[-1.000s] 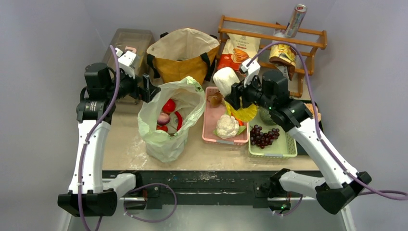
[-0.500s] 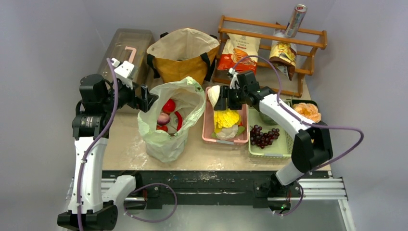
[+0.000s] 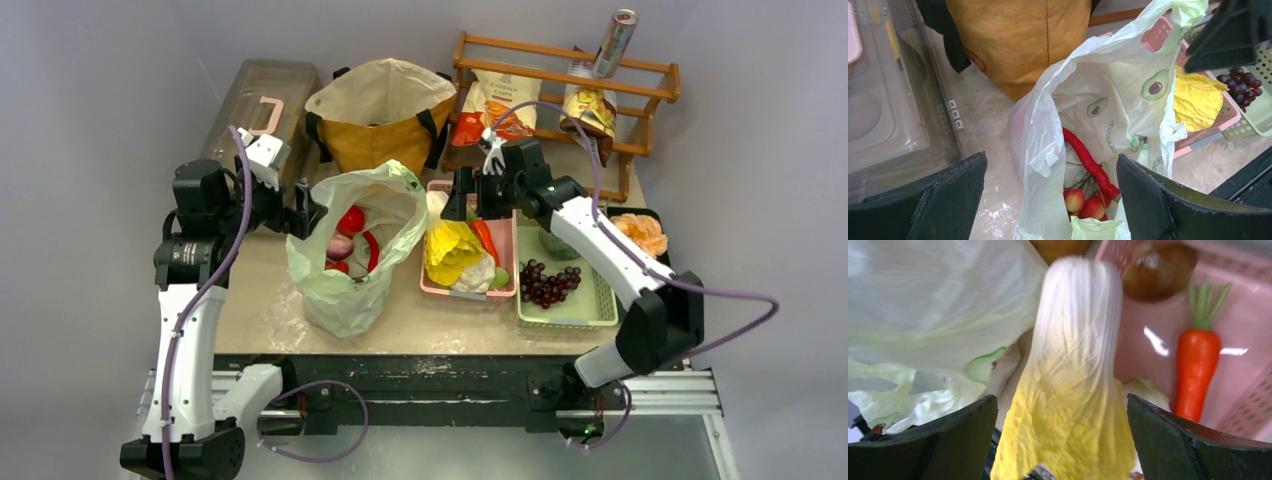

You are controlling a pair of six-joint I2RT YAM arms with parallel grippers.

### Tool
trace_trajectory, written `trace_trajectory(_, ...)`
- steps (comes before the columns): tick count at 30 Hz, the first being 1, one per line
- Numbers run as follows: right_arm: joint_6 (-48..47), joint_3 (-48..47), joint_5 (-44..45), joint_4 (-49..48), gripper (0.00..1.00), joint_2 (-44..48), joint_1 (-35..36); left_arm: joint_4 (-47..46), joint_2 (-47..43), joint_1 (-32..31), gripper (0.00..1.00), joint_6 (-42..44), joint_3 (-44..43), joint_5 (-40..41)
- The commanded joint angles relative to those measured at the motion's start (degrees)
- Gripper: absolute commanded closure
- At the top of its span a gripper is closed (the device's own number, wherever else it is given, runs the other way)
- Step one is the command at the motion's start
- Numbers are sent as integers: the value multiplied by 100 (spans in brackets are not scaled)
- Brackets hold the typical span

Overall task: Untie the knot of the grocery bags and take out the mixed food
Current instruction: Place the fake vegetable in the bin, then pick up the fake fruit from the takeout bag.

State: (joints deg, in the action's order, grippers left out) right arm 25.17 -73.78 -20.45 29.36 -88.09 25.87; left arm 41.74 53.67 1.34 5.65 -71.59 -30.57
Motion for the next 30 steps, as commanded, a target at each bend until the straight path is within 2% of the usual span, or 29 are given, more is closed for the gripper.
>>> trace_trajectory(1,-1333,-439,661,-184,1,976,-9,55,103,-33,3,81,143,159)
trace_trajectory(3,-2111,-530,481,-443,1,1173,-5,151,194,-40,3,85,195,231)
trace_trajectory(5,-3000,-576,-431,-737,5,1302,55,307,251,-42,2,103,286,267)
trace_trajectory(6,-3250,-542,-571,-971,9,1345,238,338,229,-40,1,119,362,289)
trace_trajectory(10,-4226,-669,-787,-1450,28,1062,1078,220,83,-46,1,-91,853,556)
trace_trajectory(13,-4524,-579,-861,-2365,45,732,1613,214,-14,-47,7,-324,1200,750)
trace_trajectory(14,-4576,-583,-830,-2646,49,563,1780,212,-53,-51,12,-350,1279,739)
trace_trajectory(17,-4836,-856,-719,-3095,65,-135,2221,239,-198,-48,38,-335,1448,523)
trace_trajectory(22,-5601,-671,-498,-3713,82,-1078,2702,277,-587,-133,81,-156,1706,181)
trace_trajectory(24,-5964,-339,-489,-3839,80,-1243,2824,397,-704,-134,96,-94,1808,106)
trace_trajectory(25,-6107,-201,-544,-3841,77,-1299,2849,444,-761,-134,100,-56,1900,72)
trace_trajectory(27,-6414,15,-772,-3681,68,-1374,2901,498,-909,-134,100,8,2056,-52)
trace_trajectory(30,-6839,442,-995,-3701,39,-1431,3012,526,-1198,-134,100,149,2252,-265)
